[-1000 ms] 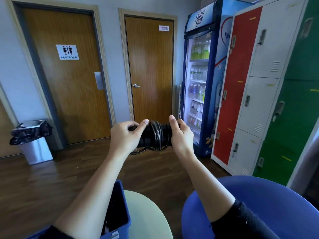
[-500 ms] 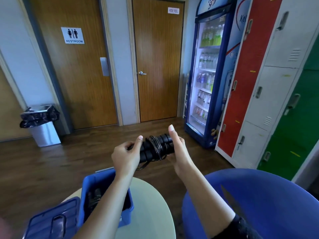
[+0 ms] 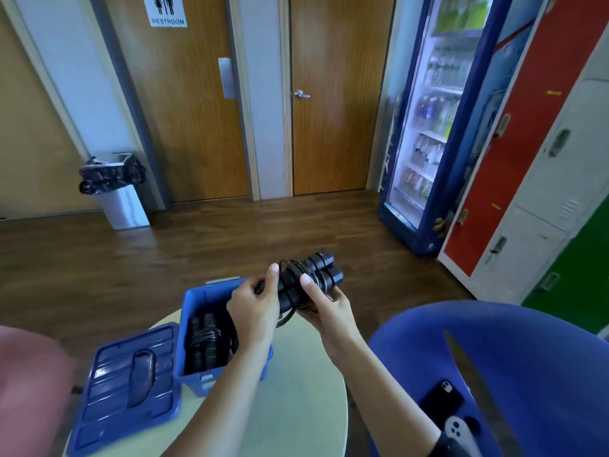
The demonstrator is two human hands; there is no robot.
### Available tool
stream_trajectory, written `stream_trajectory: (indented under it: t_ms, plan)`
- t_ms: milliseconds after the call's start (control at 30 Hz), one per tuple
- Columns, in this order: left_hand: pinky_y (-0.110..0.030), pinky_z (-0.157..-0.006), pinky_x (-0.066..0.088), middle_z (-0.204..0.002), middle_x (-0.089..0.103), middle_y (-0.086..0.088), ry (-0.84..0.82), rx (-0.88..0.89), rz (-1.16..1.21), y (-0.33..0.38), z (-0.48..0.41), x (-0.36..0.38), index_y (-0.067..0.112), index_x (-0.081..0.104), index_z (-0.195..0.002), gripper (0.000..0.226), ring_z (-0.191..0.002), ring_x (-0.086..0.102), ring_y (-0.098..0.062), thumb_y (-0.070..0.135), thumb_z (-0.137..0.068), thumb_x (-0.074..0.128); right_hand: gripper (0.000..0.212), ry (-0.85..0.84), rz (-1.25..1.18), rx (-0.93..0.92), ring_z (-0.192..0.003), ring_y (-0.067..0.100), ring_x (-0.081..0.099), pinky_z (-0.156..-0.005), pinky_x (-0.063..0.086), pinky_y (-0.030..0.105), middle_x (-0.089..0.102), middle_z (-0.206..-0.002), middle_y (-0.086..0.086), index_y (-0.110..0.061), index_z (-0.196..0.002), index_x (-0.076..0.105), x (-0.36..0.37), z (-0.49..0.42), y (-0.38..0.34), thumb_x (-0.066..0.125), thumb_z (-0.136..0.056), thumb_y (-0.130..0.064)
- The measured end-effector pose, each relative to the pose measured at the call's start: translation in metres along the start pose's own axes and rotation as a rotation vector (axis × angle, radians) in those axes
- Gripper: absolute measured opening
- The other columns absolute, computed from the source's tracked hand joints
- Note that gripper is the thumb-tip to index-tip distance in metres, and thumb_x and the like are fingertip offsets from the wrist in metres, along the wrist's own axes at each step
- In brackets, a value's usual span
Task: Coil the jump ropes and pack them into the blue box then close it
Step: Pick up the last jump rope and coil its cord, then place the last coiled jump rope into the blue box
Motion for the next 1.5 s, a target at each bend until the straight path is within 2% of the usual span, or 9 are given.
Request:
stream_trajectory:
  t_ms: [233,500,667,900,967,1100,1300,1400,1500]
  plan:
    - [-0.019,-0.059,0.030,-0.061,0.057,0.014,0.021,0.061,-0.054,-0.029,0.011,-0.011,0.011,0.066,-0.079,0.029,-0.060,0.053,-0.002,0.032,-0.095,0.055,0.034,0.041,-0.082,0.126,-0.085,0.015,0.073,-0.087,0.056,0.032,0.075,-0.097,0.010,-0.001,-0.109,0.067,0.005,-0.004,0.028,0.074,-0.082,-0.021]
    - [-0.001,-0.060,0.038,-0.074,0.061,0.016,-0.141,-0.021,-0.049,-0.074,-0.016,-0.035,0.018,0.063,-0.087,0.014,-0.072,0.055,0.004,0.027,-0.095,0.056,0.026,0.022,-0.032,0.187,-0.090,0.021,0.073,-0.088,0.054,0.037,0.076,-0.093,0.011,-0.006,-0.097,0.073,0.026,-0.026,0.071,0.077,-0.080,-0.025]
    - [-0.008,-0.064,0.041,-0.082,0.066,0.013,-0.286,-0.092,-0.079,-0.106,-0.060,-0.056,0.025,0.065,-0.087,0.012,-0.080,0.060,-0.002,0.032,-0.093,0.057,0.023,-0.020,0.024,0.189,-0.089,0.018,0.073,-0.070,0.058,0.026,0.076,-0.092,0.011,-0.004,-0.101,0.070,0.053,-0.054,0.083,0.072,-0.084,-0.020]
    - [-0.040,-0.067,0.061,-0.085,0.066,-0.002,-0.398,-0.235,-0.031,-0.148,-0.114,-0.080,0.024,0.064,-0.086,0.015,-0.080,0.066,-0.020,0.031,-0.095,0.055,0.030,-0.010,0.169,0.247,-0.087,0.022,0.073,-0.086,0.056,0.039,0.075,-0.093,0.011,-0.003,-0.103,0.069,0.073,-0.105,0.110,0.077,-0.079,-0.018]
    - [-0.039,-0.071,0.058,-0.084,0.069,0.003,-0.411,-0.166,-0.089,-0.159,-0.129,-0.087,0.029,0.063,-0.083,0.014,-0.081,0.067,-0.018,0.030,-0.095,0.055,0.032,-0.044,0.276,0.272,-0.093,0.025,0.072,-0.085,0.057,0.037,0.074,-0.100,0.014,-0.005,-0.105,0.069,0.073,-0.117,0.119,0.079,-0.077,-0.017]
    - [-0.009,-0.065,0.043,-0.085,0.068,0.013,-0.454,0.023,-0.264,-0.172,-0.152,-0.095,0.030,0.063,-0.085,0.012,-0.082,0.061,0.002,0.026,-0.094,0.057,0.036,-0.088,0.528,0.329,-0.096,0.029,0.070,-0.086,0.058,0.038,0.073,-0.104,0.016,-0.006,-0.105,0.069,0.073,-0.138,0.142,0.082,-0.074,-0.021]
    - [-0.025,-0.068,0.038,-0.070,0.048,0.017,-0.528,0.245,-0.465,-0.195,-0.173,-0.095,0.021,0.065,-0.107,0.020,-0.082,0.058,-0.026,0.029,-0.089,0.064,0.040,-0.194,0.743,0.444,-0.095,0.022,0.070,-0.088,0.056,0.035,0.073,-0.104,0.009,-0.014,-0.106,0.067,0.073,-0.157,0.165,0.083,-0.073,-0.030]
    - [-0.040,-0.088,0.046,-0.096,0.062,0.010,-0.622,0.316,-0.567,-0.211,-0.177,-0.093,0.027,0.059,-0.121,0.043,-0.104,0.059,-0.023,0.049,-0.084,0.061,0.054,-0.193,0.774,0.449,-0.097,0.018,0.067,-0.076,0.052,0.024,0.069,-0.107,0.005,-0.014,-0.117,0.055,0.072,-0.166,0.166,0.082,-0.074,-0.032]
    - [-0.053,-0.109,0.026,-0.143,0.044,0.013,-0.730,0.312,-0.656,-0.227,-0.177,-0.088,0.033,0.047,-0.135,0.069,-0.137,0.034,-0.011,0.070,-0.078,0.040,0.066,-0.181,0.795,0.486,-0.106,0.024,0.064,-0.091,0.052,0.037,0.066,-0.115,0.009,-0.016,-0.125,0.046,0.069,-0.171,0.171,0.080,-0.073,-0.039]
Point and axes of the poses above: each hand's wrist, its own z-axis away from the middle knuckle, its own x-axis out of the palm, y = z × x, the point moved 4 cm from there along -z, towards the middle knuckle
